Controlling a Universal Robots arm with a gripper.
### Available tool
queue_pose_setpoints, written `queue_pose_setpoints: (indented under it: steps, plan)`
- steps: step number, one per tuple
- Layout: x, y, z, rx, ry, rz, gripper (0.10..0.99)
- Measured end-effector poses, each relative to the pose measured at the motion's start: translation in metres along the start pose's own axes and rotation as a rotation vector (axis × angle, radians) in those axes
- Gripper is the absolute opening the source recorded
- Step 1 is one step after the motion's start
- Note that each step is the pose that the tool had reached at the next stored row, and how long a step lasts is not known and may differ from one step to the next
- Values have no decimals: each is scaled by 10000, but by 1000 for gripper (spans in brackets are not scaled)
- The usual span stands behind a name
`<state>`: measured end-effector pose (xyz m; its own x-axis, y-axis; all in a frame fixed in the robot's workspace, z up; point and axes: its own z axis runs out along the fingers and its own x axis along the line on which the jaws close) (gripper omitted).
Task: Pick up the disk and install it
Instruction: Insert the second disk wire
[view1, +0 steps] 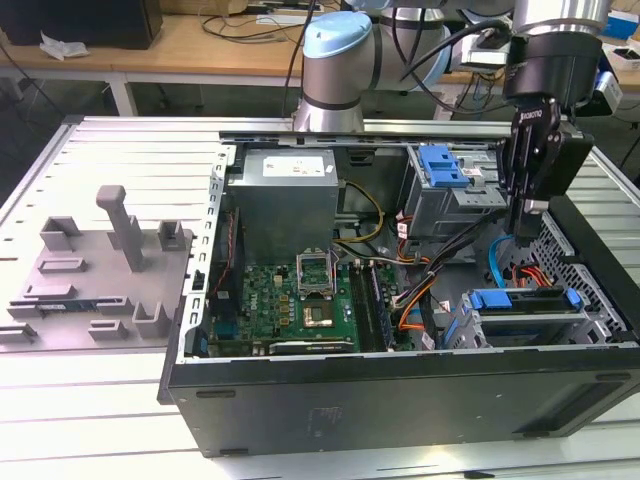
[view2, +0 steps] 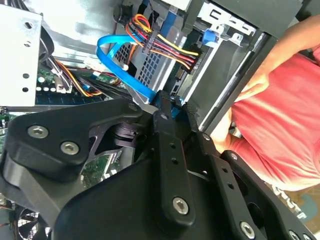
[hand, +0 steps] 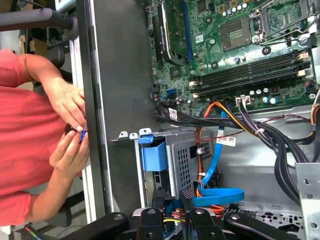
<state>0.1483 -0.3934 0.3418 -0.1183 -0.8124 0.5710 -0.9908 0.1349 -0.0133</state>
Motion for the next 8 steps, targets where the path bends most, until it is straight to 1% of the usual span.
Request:
queue_pose_setpoints:
  steps: [1,2,8]
  plan:
    - [6,-1,5,-2,-116,0,271]
    - [11,-2,7,-7,-171,-3,271]
    - [20,-3,15,-11,-181,2,271]
